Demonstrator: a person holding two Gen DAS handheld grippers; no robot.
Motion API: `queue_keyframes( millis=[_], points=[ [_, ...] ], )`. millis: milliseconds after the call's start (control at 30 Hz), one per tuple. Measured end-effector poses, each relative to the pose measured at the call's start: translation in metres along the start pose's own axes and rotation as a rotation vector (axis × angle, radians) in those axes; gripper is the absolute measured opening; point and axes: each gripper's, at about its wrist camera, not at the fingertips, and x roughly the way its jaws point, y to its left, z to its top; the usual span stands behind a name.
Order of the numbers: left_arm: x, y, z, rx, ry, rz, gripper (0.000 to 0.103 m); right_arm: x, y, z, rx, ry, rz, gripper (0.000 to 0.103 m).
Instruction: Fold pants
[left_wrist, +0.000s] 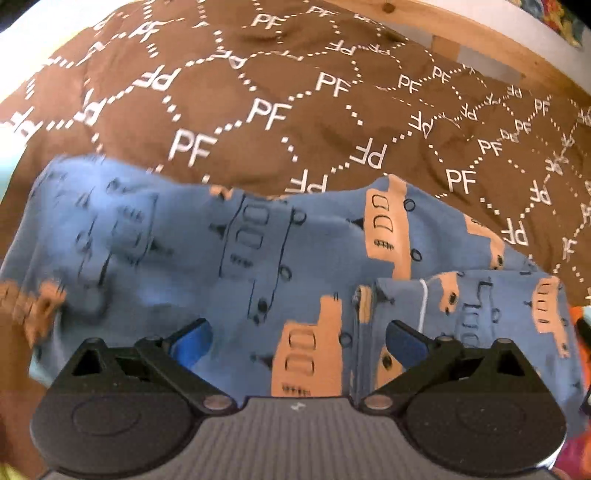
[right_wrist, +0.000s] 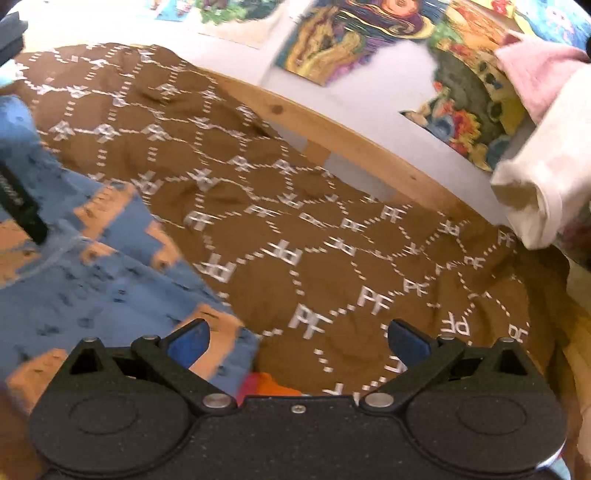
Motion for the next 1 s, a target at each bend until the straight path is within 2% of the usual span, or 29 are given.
queue_keyframes(
  millis=[133, 333, 567, 600, 667, 733, 800, 933, 1000],
  points=[
    [-0.011, -0.001, -0.017, -0.006, 0.002, -0.015, 0.103, -0.023, 0.021, -0.003, -0.042, 0.008, 0.054, 0.102],
    [-0.007, -0.013, -0.037, 0.098, -0.006, 0.021, 0.103, -0.022, 0.047, -0.020, -0.114, 0.056, 0.095, 0.102],
    [-0.017, -0.007, -0.045, 0.117, -0.045, -0.011, 0.103, -0.019, 0.041, -0.020, -0.086, 0.054, 0.092, 0.102],
    [-0.022, -0.005, -0.047, 0.134, -0.071, -0.021, 0.102, -0.020, 0.041, -0.020, -0.085, 0.052, 0.094, 0.102],
    [-0.045, 0.004, -0.058, 0.185, -0.219, -0.044, 0.101, -0.021, 0.041, -0.019, -0.076, 0.043, 0.099, 0.102],
    [-0.066, 0.013, -0.068, 0.236, -0.335, -0.060, 0.101, -0.022, 0.040, -0.018, -0.066, 0.023, 0.105, 0.102],
    [-0.081, 0.023, -0.073, 0.262, -0.394, -0.035, 0.101, -0.023, 0.041, -0.017, -0.057, 0.006, 0.112, 0.102],
    [-0.104, 0.056, -0.071, 0.174, -0.493, 0.068, 0.101, -0.027, 0.044, -0.013, -0.045, -0.032, 0.129, 0.102],
    [-0.108, 0.074, -0.063, 0.116, -0.508, 0.087, 0.101, -0.030, 0.046, -0.011, -0.024, -0.058, 0.153, 0.102]
  ],
)
